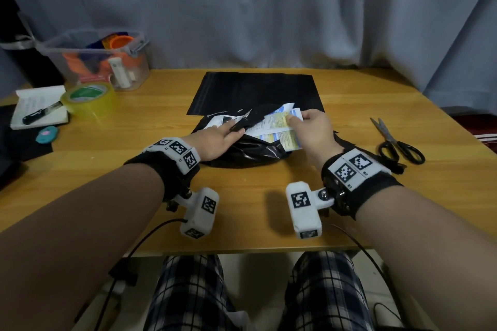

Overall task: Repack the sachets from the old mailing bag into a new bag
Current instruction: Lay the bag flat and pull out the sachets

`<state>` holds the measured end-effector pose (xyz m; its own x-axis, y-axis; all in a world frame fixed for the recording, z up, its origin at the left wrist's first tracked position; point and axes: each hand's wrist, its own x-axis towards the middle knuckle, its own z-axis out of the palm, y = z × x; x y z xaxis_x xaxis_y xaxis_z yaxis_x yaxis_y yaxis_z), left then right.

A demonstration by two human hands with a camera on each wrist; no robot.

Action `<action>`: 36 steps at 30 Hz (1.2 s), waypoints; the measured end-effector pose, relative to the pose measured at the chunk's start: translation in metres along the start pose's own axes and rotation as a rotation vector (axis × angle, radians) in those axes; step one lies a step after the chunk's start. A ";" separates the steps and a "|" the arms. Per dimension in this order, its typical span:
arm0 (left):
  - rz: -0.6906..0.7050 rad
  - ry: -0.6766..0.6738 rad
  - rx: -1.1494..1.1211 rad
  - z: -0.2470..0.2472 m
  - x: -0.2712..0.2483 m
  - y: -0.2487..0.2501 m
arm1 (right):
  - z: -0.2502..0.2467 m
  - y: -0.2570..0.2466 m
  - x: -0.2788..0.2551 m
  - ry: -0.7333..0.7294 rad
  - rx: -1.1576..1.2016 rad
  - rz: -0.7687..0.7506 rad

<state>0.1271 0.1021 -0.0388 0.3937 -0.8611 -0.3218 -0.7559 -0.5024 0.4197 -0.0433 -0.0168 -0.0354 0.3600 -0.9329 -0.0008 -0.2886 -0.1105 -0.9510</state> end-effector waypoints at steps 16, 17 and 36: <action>-0.016 0.000 -0.020 -0.008 0.003 0.016 | 0.013 -0.025 0.000 -0.170 -0.007 -0.024; -0.014 -0.002 -0.019 -0.008 0.002 0.016 | 0.011 -0.026 0.001 -0.176 -0.037 -0.048; 0.029 0.001 0.075 0.007 0.001 0.003 | -0.021 -0.026 -0.004 -0.415 0.163 0.287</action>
<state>0.1217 0.1006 -0.0443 0.3713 -0.8753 -0.3100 -0.8043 -0.4700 0.3638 -0.0561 -0.0177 -0.0043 0.6173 -0.7002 -0.3588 -0.2971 0.2148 -0.9304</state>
